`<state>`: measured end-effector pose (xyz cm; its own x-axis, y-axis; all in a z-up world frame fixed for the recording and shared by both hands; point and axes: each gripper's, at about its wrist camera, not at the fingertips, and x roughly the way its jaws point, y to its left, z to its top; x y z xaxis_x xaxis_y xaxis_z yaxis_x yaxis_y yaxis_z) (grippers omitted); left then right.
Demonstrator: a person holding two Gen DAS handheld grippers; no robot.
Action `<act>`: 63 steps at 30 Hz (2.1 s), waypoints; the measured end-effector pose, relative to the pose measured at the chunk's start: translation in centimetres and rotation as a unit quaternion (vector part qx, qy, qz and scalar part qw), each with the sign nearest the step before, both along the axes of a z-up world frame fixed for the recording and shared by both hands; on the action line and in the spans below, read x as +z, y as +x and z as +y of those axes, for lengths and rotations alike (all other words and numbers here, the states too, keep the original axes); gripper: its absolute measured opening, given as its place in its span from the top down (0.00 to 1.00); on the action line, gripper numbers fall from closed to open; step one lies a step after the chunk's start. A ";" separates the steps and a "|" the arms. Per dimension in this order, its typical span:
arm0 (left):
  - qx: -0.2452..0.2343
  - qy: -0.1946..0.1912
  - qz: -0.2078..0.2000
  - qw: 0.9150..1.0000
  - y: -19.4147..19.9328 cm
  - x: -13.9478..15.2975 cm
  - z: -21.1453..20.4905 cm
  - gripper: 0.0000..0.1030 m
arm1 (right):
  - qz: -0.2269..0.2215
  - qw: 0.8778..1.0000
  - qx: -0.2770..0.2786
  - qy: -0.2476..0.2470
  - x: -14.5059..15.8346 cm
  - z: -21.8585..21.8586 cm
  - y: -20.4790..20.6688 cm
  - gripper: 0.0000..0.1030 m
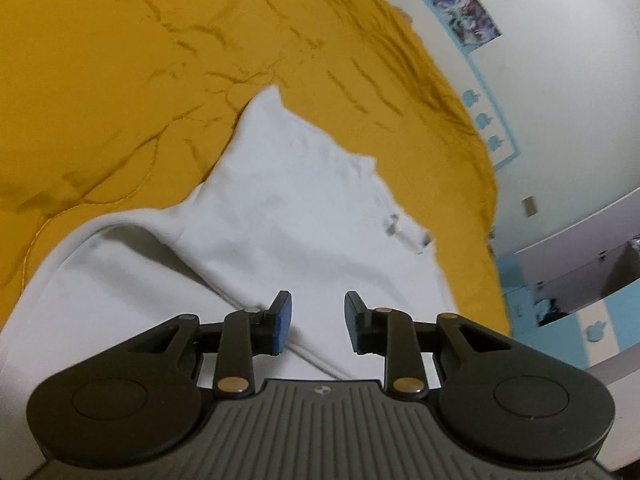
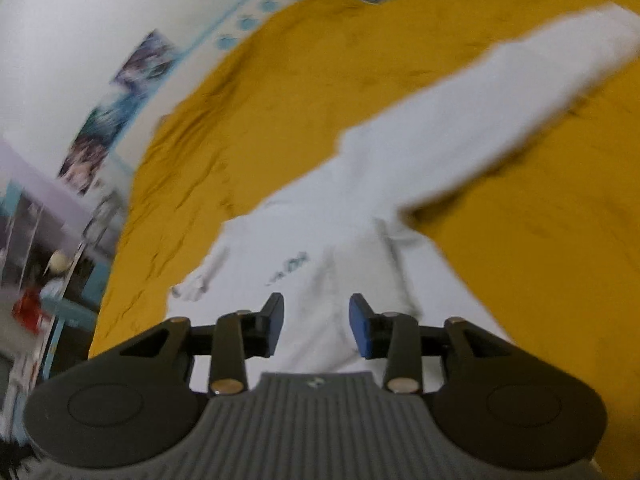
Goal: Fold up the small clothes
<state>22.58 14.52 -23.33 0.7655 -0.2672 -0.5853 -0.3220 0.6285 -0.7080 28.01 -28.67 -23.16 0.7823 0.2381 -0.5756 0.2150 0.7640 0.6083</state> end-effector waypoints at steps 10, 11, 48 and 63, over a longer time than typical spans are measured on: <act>-0.049 0.026 0.020 0.998 1.4 3.4 -3.0 0.65 | 0.038 0.998 -0.047 0.007 -2.1 -6.0 -0.7 0.83; -0.063 0.028 0.013 0.998 1.6 4.1 -4.3 0.63 | 0.027 0.996 -0.082 -0.009 -1.3 -7.7 -1.5 0.77; -0.250 -0.003 0.055 0.967 6.8 -0.5 -27.5 0.62 | -0.035 0.901 -0.418 0.113 -4.0 -35.6 -2.4 0.96; -0.139 0.003 -0.006 0.990 2.6 2.8 -17.1 0.62 | -0.190 0.949 -0.240 0.080 9.9 -22.4 -0.4 0.98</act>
